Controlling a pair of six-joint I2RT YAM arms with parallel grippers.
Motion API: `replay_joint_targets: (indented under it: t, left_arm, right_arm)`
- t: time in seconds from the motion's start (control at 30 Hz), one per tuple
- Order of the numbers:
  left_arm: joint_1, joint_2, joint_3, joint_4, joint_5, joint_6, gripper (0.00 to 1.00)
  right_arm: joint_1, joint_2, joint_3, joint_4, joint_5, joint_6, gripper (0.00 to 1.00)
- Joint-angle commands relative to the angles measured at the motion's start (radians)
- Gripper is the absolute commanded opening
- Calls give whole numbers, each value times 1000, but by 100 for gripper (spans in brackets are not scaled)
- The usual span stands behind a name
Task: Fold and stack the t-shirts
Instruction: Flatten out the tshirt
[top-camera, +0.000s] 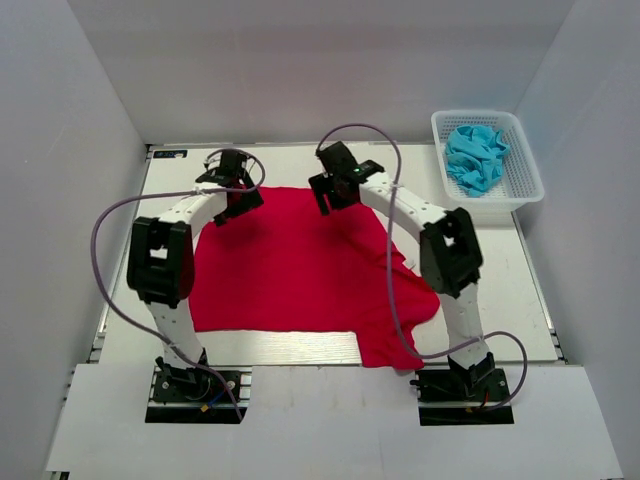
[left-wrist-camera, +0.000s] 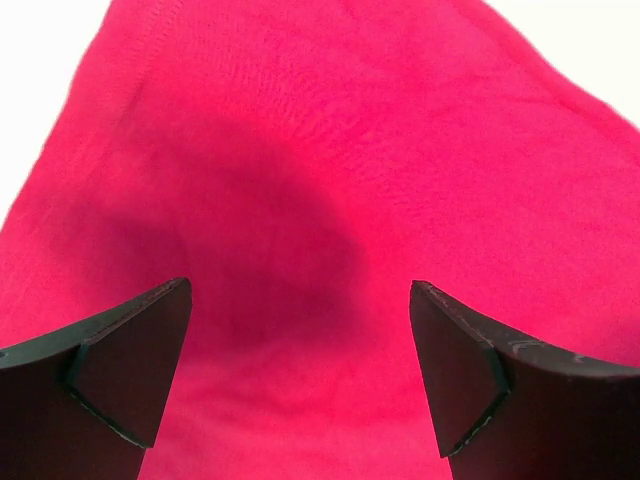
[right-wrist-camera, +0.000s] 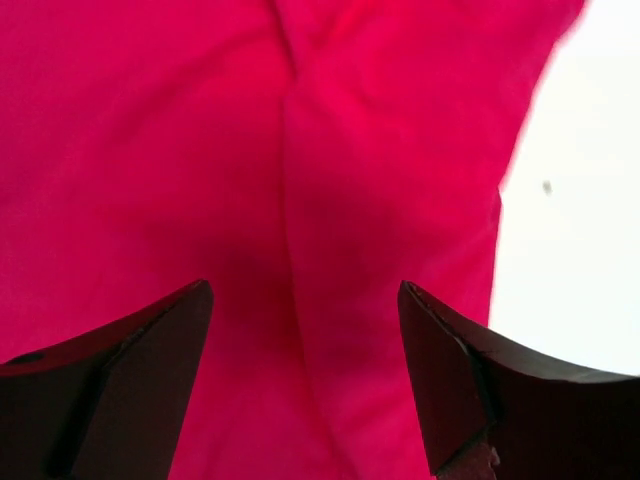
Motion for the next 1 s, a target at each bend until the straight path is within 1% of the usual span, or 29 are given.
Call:
replay_joint_targets:
  t: [0.0, 0.03, 0.1, 0.2, 0.37, 0.47, 0.63, 0.67, 0.7, 0.73, 0.77, 0.8, 0.83, 0.9, 0.97]
  left_arm:
    - [8, 69, 60, -13, -15, 11, 100]
    - [8, 84, 84, -25, -45, 11, 100]
    - [8, 106, 85, -48, -57, 11, 100]
    - [17, 118, 56, -38, -66, 11, 100]
    - [28, 109, -15, -3, -53, 11, 100]
    - [37, 109, -26, -2, -44, 11, 100]
    - [55, 118, -58, -12, -69, 2, 100]
    - [55, 118, -58, -12, -69, 2, 100]
    - [55, 118, -69, -3, -69, 2, 100]
    - [55, 109, -69, -2, -60, 2, 100]
    - [65, 109, -79, -2, -60, 2, 100]
    - [65, 109, -79, -2, -60, 2, 100]
    - [65, 109, -79, -2, -60, 2, 100]
    - [65, 109, -79, -2, -60, 2, 100]
    - [65, 109, -79, -2, -60, 2, 100]
  right_arm:
    - [13, 108, 169, -20, 38, -60, 80]
    - [13, 122, 189, -14, 52, -60, 76]
    - [13, 158, 218, -11, 61, -57, 69]
    - [13, 182, 204, 3, 61, -60, 69]
    - [13, 211, 137, 16, 54, -55, 69]
    - [11, 216, 122, 35, 81, -49, 64]
    - [8, 236, 134, 23, 80, -44, 64]
    - [11, 238, 129, 23, 80, -47, 62]
    - [10, 239, 125, 23, 71, -52, 58]
    - [8, 241, 125, 23, 63, -54, 52]
    - [11, 241, 122, 27, 58, -54, 37]
    - [10, 241, 122, 30, 67, -49, 10]
    - [7, 233, 122, 30, 95, -20, 0]
    - [4, 209, 120, 35, 162, 33, 0]
    - [-15, 181, 117, 55, 167, 61, 0]
